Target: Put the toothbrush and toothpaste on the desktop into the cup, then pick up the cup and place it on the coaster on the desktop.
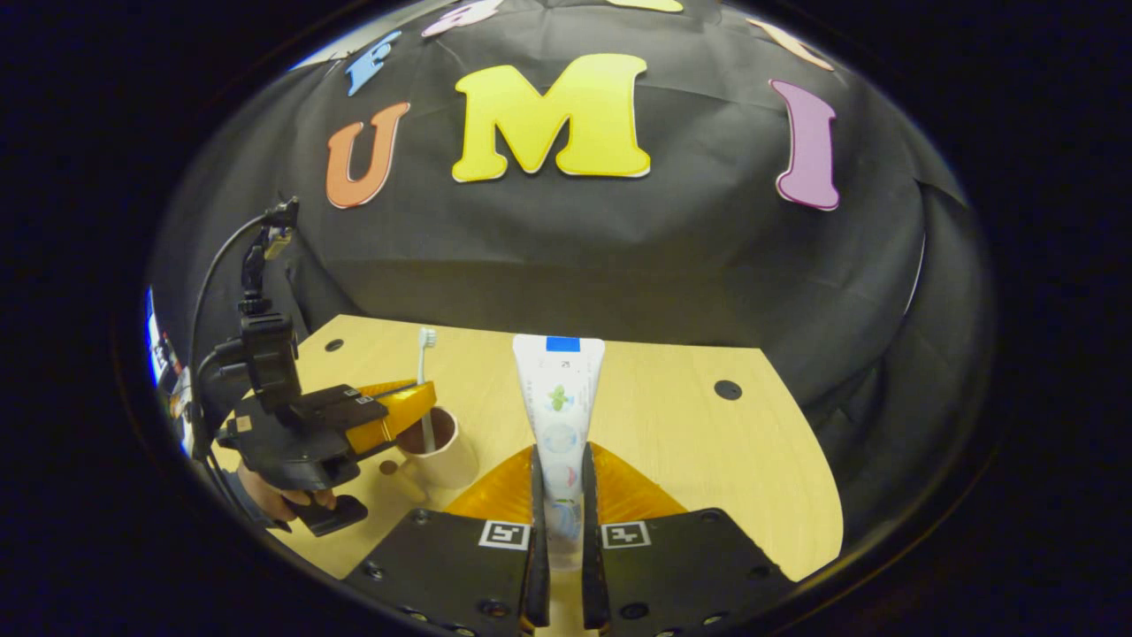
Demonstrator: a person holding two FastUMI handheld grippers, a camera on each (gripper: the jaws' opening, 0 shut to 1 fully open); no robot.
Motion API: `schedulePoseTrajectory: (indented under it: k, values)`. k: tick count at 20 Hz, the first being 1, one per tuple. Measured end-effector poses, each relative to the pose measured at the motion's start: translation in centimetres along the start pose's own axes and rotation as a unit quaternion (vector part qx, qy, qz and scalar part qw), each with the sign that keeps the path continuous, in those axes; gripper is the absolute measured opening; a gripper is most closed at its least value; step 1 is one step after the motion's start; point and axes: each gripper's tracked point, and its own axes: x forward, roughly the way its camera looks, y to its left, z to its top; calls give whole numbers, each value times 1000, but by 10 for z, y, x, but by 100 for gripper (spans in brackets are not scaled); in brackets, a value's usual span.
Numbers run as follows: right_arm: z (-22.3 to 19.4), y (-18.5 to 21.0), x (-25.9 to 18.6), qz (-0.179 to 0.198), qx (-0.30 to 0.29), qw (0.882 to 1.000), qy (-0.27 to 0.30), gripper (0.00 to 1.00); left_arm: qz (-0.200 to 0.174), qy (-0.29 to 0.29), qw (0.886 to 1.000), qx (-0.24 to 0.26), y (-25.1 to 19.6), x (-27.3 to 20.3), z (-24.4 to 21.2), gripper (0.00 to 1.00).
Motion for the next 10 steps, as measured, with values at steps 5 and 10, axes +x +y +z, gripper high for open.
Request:
schedulePoseTrajectory:
  k: [5, 10]
  values:
    - [-2, 1, -1, 1, 2, 1000, 1, 14, 8, 15, 1000, 8, 5, 3, -10, 7]
    - [-1, -1, -1, 0, 9, 1000, 2, 14, 15, 32, 999, 25, 4, 1, -13, 10]
